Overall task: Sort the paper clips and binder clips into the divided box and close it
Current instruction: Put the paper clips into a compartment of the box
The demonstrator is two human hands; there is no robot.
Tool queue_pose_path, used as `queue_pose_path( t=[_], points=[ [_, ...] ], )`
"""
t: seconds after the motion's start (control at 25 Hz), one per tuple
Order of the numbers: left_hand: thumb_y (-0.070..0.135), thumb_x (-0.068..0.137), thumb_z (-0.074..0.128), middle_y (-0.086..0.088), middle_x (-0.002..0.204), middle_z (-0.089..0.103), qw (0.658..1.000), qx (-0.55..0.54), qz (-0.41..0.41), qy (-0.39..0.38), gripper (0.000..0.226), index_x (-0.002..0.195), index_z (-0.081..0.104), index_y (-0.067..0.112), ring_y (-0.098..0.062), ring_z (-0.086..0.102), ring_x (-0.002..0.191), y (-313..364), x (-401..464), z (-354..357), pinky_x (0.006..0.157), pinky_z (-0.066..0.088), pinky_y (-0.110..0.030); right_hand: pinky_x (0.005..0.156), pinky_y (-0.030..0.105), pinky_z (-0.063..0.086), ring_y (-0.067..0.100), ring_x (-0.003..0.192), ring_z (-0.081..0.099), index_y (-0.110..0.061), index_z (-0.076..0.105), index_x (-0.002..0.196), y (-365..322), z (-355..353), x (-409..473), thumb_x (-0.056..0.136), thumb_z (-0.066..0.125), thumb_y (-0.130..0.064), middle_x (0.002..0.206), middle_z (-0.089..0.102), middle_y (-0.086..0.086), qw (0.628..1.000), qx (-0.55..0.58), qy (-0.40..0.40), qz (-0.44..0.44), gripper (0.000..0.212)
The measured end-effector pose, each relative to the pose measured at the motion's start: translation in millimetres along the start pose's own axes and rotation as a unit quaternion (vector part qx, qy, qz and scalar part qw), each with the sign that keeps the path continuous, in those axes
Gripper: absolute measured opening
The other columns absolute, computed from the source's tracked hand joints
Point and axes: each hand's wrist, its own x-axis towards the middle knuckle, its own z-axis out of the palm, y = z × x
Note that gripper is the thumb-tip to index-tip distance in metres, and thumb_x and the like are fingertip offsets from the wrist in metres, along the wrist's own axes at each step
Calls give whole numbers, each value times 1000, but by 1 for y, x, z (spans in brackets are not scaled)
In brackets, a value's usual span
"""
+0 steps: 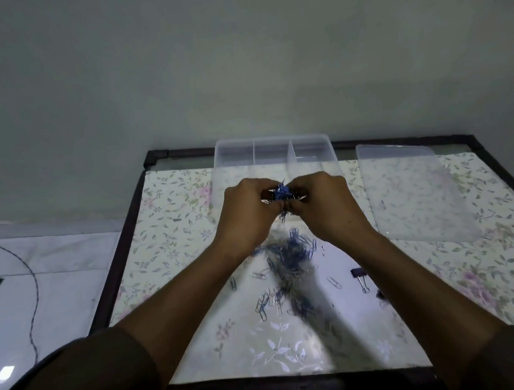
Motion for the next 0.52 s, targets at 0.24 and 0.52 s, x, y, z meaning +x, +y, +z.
queue_pose_path(
  t=[0.24,0.52],
  points=[
    [6,79,76,-9,93,78,997,-24,-54,-41,28,106,76,11,-20,75,85,-12,75,7,84,61,-42,60,25,48,24,83,71,-10,79,104,12,2,72,85,75,-11,91,77,11,999,2,-22,46,19],
    [15,85,72,-11,114,70,991,12,-103,-80,49,132,60,15,-22,71,94,-5,68,5,79,60,-33,92,34,58,25,108,70,-11,68,128,21,11,65,91,69,-9,122,73,11,997,-3,-6,75,37]
  ],
)
